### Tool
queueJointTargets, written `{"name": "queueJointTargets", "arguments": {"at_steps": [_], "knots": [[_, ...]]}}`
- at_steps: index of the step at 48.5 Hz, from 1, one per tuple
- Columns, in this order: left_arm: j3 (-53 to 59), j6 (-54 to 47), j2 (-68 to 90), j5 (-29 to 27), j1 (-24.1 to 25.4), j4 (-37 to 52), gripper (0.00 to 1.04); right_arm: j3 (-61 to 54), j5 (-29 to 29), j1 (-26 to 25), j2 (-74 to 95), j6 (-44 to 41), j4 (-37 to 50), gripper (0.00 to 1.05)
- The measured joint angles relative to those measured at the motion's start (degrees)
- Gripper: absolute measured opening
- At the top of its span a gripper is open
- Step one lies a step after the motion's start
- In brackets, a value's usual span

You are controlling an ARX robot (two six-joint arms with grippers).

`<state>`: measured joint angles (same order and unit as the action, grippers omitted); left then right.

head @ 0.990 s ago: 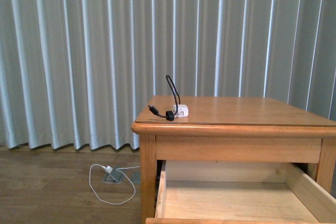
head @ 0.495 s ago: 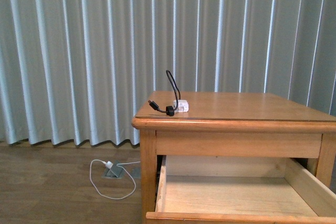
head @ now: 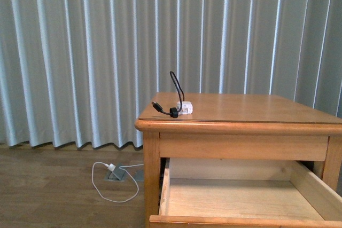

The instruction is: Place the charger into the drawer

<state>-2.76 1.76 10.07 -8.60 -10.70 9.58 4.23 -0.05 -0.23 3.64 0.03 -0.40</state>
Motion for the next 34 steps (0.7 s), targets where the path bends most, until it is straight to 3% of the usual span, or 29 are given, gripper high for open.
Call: {"name": "queueJointTargets", "arguments": {"at_steps": [5, 18, 34], "knots": [[-4.66, -0.07, 13.73, 2.25, -2.84, 6.93, 0.99, 0.00, -0.04, 0.00, 0.00, 0.00, 0.00, 0.96], [-23.10, -3.39, 46.60, 6.95, -3.56, 19.39, 0.99, -0.02, 0.00, 0.02, -0.02, 0.00, 0.00, 0.96], [-46.40, -4.46, 73.75, 9.68, -4.11, 22.60, 0.99, -0.02, -0.02, 0.02, 0.00, 0.00, 0.00, 0.96]]}}
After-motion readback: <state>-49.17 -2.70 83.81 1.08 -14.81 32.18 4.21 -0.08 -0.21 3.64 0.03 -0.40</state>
